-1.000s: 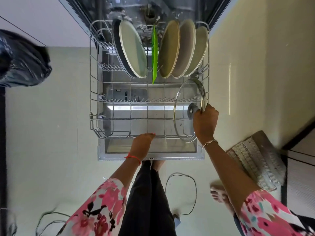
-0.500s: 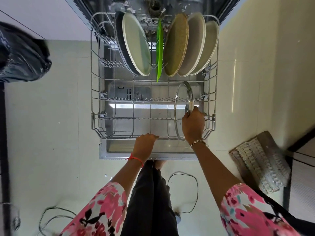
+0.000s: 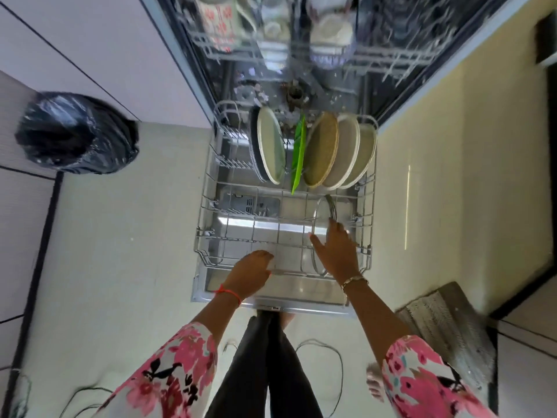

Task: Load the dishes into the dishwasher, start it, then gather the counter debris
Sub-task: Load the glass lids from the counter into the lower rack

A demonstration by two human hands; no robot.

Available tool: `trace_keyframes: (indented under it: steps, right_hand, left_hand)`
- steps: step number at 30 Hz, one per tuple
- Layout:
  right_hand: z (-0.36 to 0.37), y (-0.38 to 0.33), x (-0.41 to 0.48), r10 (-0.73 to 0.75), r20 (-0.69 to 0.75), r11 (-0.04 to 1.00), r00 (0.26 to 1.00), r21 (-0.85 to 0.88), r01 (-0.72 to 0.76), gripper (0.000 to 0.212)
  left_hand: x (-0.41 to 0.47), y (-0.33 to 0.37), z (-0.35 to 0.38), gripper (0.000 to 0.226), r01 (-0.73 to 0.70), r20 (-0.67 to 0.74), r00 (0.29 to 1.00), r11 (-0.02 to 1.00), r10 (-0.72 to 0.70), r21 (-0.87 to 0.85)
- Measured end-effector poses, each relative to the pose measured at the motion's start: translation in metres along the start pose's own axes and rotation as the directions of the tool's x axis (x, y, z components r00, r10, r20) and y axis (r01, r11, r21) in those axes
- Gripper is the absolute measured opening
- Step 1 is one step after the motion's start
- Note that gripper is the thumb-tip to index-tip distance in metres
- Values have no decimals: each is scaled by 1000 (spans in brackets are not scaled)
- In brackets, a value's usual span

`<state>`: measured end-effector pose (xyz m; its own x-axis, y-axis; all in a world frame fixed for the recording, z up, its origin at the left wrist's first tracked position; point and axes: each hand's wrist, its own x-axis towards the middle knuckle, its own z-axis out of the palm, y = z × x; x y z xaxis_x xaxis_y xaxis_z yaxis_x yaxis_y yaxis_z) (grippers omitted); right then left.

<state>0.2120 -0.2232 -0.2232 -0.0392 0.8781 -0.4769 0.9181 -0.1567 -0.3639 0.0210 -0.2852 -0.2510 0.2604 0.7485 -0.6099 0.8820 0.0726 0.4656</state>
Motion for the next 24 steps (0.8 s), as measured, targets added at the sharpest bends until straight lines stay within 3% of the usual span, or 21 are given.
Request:
trace_keyframes:
  steps: [6,8,10,14,24]
  right_hand:
    - [-58,-118,-51,-319,66,925,946,-197,326,43]
    - [-74,-172,-67,-439,114,858,891,-240,453,33]
    - [-88,-226,-80,-544,122,781,830,-286,555,29]
    - [-93,-331,-83,-580,181,737,794,-299,606,40]
    - [-79,-577,-68,-667,-44,715,744,-319,623,38]
  left_hand:
    - [-95,-7,-120,49,48,-189,981,997,-35,62]
    - [-133,-20,-159,44,33,-362,932,996,-2,80]
    - [-168,-41,-191,35,43,-419,908,993,5,106]
    - [-216,-101,-244,45,128,-502,861,990,-81,59]
    - [-303,-287,-421,36,165,-677,731,985,-91,47]
